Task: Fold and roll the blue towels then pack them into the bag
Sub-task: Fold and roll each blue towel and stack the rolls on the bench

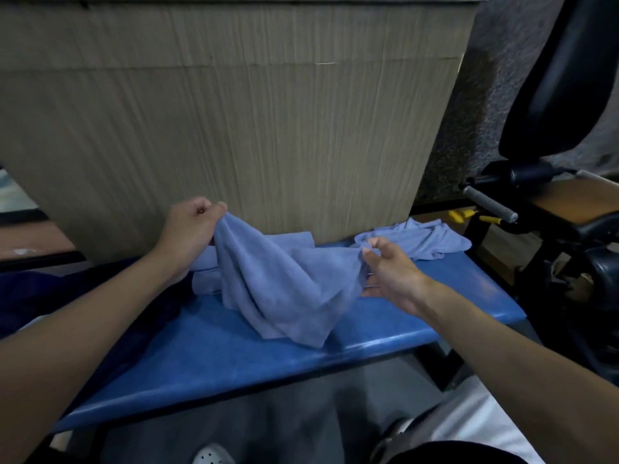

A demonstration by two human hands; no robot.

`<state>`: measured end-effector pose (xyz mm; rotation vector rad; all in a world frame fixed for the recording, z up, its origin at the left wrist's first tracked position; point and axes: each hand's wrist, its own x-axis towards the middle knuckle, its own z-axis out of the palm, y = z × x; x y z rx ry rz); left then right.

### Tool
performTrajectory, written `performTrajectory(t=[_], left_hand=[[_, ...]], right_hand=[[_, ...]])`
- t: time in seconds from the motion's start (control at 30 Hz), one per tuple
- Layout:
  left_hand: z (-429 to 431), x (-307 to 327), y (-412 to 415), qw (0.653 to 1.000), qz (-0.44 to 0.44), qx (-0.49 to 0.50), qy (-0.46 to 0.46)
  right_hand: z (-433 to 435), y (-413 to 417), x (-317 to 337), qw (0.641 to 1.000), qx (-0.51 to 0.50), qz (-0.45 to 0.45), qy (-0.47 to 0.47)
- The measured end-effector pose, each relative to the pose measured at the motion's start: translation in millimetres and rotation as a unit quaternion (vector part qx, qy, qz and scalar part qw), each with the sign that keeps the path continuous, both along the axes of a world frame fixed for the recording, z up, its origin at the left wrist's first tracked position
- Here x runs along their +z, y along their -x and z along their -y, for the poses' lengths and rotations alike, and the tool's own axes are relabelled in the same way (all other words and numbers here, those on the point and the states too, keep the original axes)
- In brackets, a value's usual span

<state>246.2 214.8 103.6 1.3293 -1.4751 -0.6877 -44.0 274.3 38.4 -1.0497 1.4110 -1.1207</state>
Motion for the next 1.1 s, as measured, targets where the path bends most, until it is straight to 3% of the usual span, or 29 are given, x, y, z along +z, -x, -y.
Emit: performTrajectory(t=[0.1,0.23,0.3,0.4,0.53,0.6,0.73,0.8,0.97,1.1], left_hand=[[-2,3,-3,1.000,-0.005,0.004,0.004],[-1,5,-3,1.000,-0.010,0.012,-0.001],[-2,6,-3,1.000,-0.008,0.004,-0.006],[-2,7,-5,1.000,-0.008,-0.003,-0.010],[-2,10,-6,0.999,-0.027,-0.006,-0.018],[0,10,-6,0.999,-0.046,-0.011,-0.027],[2,8,-4,0.991,-0.104,-0.052,-0.067],[1,8,-2,0.988,-0.110,-0.073,-0.077],[-2,15,7,0.986,-0.136,-0.077,-0.051],[-3,23,14,0.987,-0.146,-0.059,-0.018]], right_hand=[[-2,-8,5,0.996,-0.034,0.080,-0.016],[-12,-13,6,0.978,0.106,0.178,-0.027],[-14,-18,2,0.984,0.116,0.136,-0.005],[-15,-20,-1,0.997,0.069,0.006,0.038],[-6,-7,0,0.993,-0.006,-0.102,0.061],[-3,0,5,0.993,-0.049,-0.086,0.071],[-5,15,26,0.991,-0.002,0.115,0.069],[-5,23,31,0.991,0.020,0.097,0.085],[0,39,46,0.986,-0.091,-0.028,0.136],[3,54,61,0.974,-0.155,-0.044,0.159]])
